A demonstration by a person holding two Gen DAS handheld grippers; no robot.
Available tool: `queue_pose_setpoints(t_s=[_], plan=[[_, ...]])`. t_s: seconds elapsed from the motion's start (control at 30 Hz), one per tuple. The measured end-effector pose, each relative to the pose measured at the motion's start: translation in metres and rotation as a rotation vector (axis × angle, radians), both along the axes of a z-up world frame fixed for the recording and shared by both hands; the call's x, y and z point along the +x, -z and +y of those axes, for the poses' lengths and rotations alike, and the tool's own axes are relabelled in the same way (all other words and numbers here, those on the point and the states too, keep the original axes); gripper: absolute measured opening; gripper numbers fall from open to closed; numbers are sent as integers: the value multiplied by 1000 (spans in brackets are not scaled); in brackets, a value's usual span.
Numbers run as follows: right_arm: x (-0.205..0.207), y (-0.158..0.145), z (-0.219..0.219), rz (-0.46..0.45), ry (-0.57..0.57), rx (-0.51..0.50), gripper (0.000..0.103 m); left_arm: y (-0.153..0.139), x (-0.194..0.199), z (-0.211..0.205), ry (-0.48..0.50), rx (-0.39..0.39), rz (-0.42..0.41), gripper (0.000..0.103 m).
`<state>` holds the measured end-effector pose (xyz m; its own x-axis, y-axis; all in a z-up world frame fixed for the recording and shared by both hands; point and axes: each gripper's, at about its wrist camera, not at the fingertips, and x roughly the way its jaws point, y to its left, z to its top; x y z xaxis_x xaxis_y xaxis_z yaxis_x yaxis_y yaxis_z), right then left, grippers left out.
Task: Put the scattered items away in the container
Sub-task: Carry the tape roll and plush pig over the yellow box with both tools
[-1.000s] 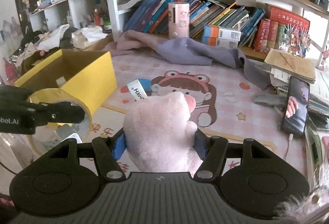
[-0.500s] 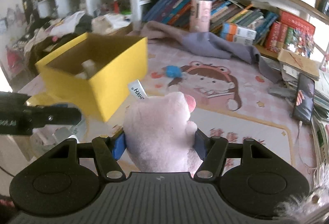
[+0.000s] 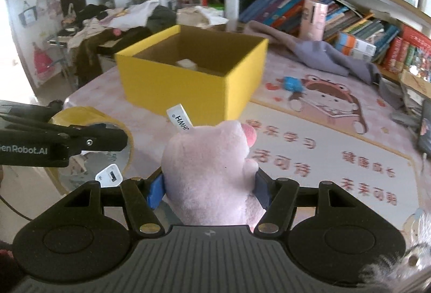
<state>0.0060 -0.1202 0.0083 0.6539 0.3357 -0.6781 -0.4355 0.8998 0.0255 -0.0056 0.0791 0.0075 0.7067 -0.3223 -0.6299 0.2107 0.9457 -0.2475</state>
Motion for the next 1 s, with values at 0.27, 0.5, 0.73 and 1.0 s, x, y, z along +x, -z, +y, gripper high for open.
queue_pose_setpoints(t_s=[0.27, 0.5, 0.73, 1.0], plan=[[-8, -3, 29, 3, -21, -11, 63, 2, -10, 25, -13, -11, 1, 41], [-10, -5, 51, -3, -75, -40, 63, 2, -14, 43, -39, -25, 0, 41], [-2, -11, 68, -17, -136, -55, 63, 3, -6, 54, -74, -34, 13, 41], [16, -10, 81, -31, -185, -47, 63, 5, 10, 61, -101, -25, 19, 41]])
